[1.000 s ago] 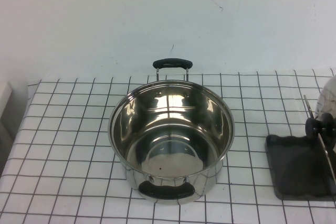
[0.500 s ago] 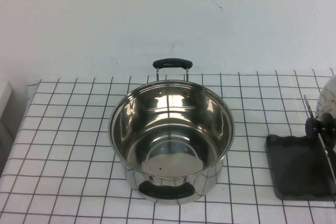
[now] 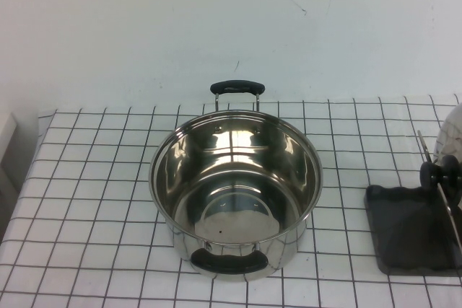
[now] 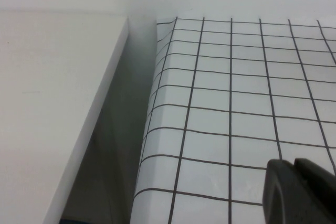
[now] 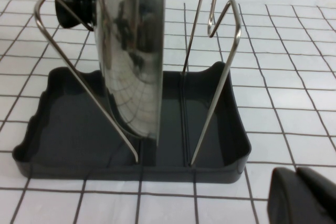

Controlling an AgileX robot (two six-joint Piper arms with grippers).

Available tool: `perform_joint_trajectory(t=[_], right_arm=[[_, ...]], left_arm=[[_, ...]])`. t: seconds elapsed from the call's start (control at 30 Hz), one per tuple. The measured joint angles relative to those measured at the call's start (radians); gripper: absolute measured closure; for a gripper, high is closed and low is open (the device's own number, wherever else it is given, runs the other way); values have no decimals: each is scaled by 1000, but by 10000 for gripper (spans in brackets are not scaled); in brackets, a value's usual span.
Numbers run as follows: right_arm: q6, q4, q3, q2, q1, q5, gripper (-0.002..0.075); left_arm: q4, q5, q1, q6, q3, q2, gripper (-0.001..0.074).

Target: Put pot lid on rack

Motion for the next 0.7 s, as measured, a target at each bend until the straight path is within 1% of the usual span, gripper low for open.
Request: perform_joint_trajectory(t=[0.1,0.7], right_arm=[[0,0,0,0,0,0,729],[0,0,0,0,0,0,729]], left_arm=[[0,0,14,0,0,0,736],[0,0,14,-2,0,0,736]])
